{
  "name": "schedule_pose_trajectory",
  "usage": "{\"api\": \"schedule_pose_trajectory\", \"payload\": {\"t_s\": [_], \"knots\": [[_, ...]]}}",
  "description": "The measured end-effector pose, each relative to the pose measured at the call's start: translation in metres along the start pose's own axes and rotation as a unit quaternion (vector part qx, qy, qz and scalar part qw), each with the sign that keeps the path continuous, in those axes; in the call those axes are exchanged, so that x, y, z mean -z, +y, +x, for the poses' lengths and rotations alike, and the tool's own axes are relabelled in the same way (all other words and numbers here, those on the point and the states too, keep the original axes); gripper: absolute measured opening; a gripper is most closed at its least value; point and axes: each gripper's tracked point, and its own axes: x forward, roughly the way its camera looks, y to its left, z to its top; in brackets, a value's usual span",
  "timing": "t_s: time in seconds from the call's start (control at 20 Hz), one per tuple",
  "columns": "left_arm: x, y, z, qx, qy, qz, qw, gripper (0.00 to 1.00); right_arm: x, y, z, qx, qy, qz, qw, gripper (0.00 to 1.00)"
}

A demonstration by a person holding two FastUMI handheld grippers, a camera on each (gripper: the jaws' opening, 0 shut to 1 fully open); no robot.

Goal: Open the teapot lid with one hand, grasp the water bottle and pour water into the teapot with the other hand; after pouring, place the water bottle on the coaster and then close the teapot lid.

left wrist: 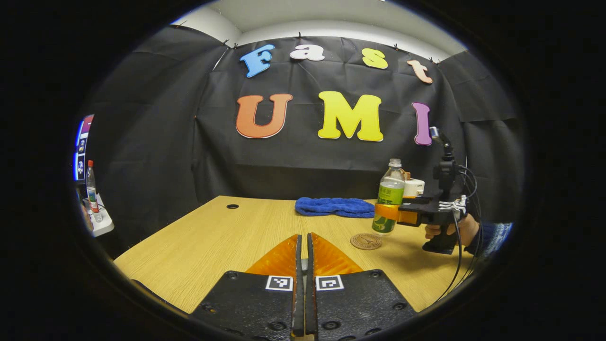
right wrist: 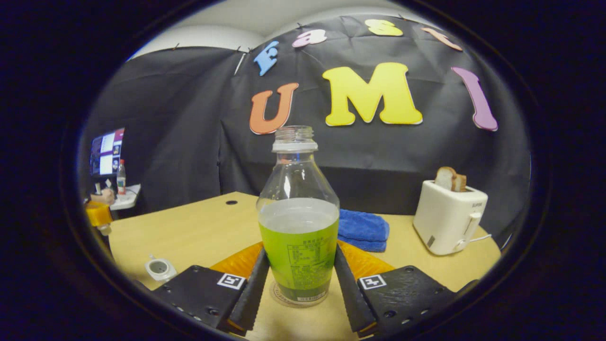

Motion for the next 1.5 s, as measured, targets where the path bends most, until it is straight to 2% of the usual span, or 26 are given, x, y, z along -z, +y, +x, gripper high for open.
{"api": "schedule_pose_trajectory", "payload": {"t_s": [0.3, 0.45, 0.65, 0.75, 0.8, 0.85, 0.9, 1.1, 1.3, 1.5], "knots": [[0.007, 0.002, -0.003, 0.003, 0.007, 0.002, 1.0, 0.04, 0.025, -0.006, 0.022, 0.018, 0.025, -0.005, 1.0, 0.72], [0.011, 0.007, -0.001, 0.001, 0.011, -0.005, 1.0, 0.04, 0.032, 0.0, 0.026, 0.008, 0.032, 0.008, 0.999, 0.72], [0.018, 0.006, 0.002, 0.002, 0.018, -0.008, 1.0, 0.04, 0.039, 0.003, 0.031, 0.008, 0.036, -0.005, 0.999, 0.74], [0.02, 0.004, 0.003, 0.004, 0.02, -0.009, 1.0, 0.04, 0.044, 0.004, 0.029, 0.006, 0.046, -0.004, 0.999, 0.77], [0.02, 0.003, 0.003, 0.005, 0.021, -0.008, 1.0, 0.04, 0.045, 0.007, 0.028, 0.002, 0.049, -0.003, 0.999, 0.89], [0.02, 0.003, 0.004, 0.005, 0.02, -0.006, 1.0, 0.04, 0.044, 0.005, 0.025, 0.006, 0.049, -0.004, 0.999, 0.96], [0.021, 0.003, 0.006, 0.005, 0.02, -0.006, 1.0, 0.04, 0.043, 0.004, 0.022, 0.008, 0.046, -0.005, 0.999, 0.98], [0.018, -0.008, 0.013, 0.021, 0.012, -0.01, 1.0, 0.04, 0.033, 0.004, 0.003, 0.012, 0.031, -0.005, 0.999, 0.98], [0.022, -0.026, 0.025, 0.052, 0.007, -0.014, 0.998, 0.04, 0.029, 0.004, -0.025, 0.01, 0.03, -0.036, 0.999, 0.96], [0.027, -0.033, 0.043, 0.059, 0.011, -0.018, 0.998, 0.04, 0.025, 0.003, -0.064, 0.015, 0.012, -0.057, 0.998, 0.96]]}}
